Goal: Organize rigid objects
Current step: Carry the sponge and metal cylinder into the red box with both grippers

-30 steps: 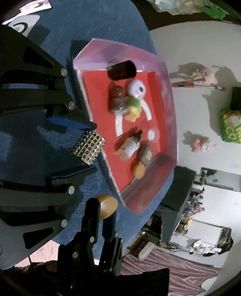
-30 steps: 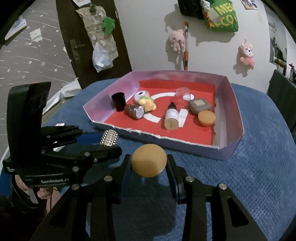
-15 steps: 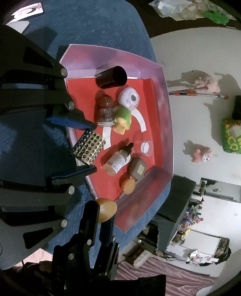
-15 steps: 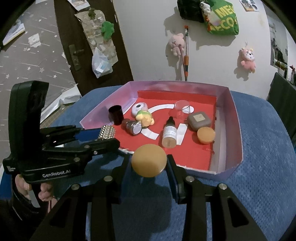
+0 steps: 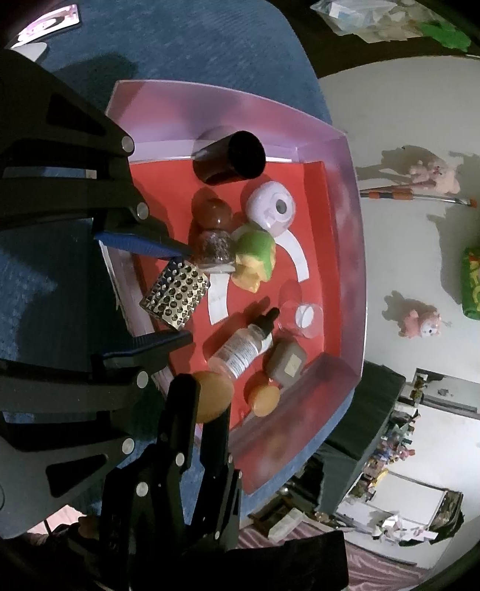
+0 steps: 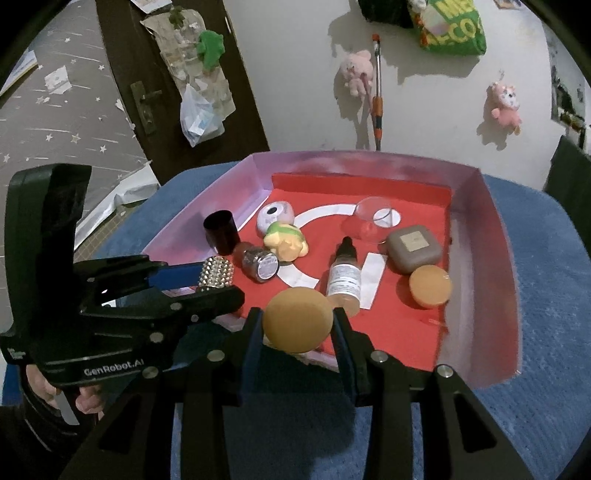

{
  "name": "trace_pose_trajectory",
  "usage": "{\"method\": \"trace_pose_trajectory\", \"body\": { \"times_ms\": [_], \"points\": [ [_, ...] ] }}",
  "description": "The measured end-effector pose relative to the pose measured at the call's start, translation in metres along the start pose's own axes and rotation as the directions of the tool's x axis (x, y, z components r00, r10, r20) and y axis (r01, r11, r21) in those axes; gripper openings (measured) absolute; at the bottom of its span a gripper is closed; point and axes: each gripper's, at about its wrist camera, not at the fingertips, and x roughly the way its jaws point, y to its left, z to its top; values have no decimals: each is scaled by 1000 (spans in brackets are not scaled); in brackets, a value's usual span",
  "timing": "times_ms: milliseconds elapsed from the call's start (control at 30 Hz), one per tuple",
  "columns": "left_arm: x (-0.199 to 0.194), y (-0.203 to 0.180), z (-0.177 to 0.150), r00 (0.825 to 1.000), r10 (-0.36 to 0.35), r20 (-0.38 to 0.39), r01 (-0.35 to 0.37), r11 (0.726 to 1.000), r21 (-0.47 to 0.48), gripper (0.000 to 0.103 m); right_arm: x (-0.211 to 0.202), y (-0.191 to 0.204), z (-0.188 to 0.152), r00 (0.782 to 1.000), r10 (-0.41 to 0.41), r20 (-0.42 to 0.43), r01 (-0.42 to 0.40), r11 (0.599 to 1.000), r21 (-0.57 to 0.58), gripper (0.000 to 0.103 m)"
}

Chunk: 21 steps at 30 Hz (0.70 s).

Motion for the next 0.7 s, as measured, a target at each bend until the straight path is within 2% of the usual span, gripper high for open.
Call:
{"method": "trace_pose_trajectory", "body": {
  "times_ms": [400, 700],
  "points": [
    [20, 6, -2, 998, 27, -58, -26, 1000, 13, 37, 42, -4, 8, 990, 83, -116, -78, 996, 46, 40],
    [28, 7, 2, 997, 16, -72, -15, 1000, 8, 37, 52, -16, 9, 988, 43, -150, -34, 997, 65, 40]
  ]
}}
